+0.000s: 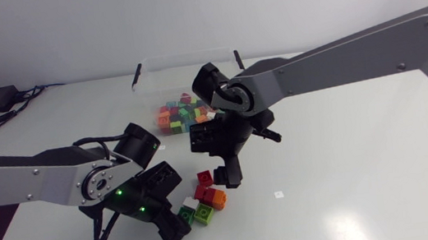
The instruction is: Place the duplo bricks in the container
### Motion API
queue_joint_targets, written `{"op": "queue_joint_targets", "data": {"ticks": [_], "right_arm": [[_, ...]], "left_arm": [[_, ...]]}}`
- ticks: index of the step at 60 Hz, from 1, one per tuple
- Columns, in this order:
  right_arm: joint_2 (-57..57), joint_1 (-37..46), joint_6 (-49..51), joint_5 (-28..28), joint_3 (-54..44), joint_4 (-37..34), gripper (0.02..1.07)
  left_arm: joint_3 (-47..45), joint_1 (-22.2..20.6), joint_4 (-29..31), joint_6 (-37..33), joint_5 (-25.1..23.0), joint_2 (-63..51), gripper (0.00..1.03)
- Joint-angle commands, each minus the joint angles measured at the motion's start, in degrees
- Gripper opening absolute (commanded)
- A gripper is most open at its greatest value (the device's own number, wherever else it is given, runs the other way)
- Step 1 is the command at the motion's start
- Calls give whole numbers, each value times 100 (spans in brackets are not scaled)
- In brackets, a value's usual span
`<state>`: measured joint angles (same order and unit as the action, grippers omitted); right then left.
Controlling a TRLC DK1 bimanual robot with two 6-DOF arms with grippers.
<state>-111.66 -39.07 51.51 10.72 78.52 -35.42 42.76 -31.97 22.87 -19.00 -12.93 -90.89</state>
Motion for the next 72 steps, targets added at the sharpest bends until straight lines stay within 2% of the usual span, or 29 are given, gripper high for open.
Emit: {"op": "queue_joint_targets", "data": {"ticks": [1,12,16,35,61,64,69,72], "right_arm": [[-269,-75,149,18,164,-88,95],[-436,-75,176,114,251,-88,95],[-497,-83,176,150,269,-79,93],[-849,-110,263,308,603,-70,92],[-1104,-83,325,501,735,-88,54],[-1139,-75,325,528,752,-97,49],[-1165,-75,316,528,752,-106,43],[-1174,-75,307,571,761,-132,35]], "left_arm": [[-119,-38,-90,204,45,-183,94],[-40,-55,-169,239,150,-315,94],[-31,-38,-169,266,150,-341,90],[-5,94,-257,310,150,-491,86],[57,138,-336,380,150,-702,85],[65,138,-336,398,150,-746,80],[74,156,-336,398,150,-755,79],[74,156,-336,398,150,-763,70]]}}
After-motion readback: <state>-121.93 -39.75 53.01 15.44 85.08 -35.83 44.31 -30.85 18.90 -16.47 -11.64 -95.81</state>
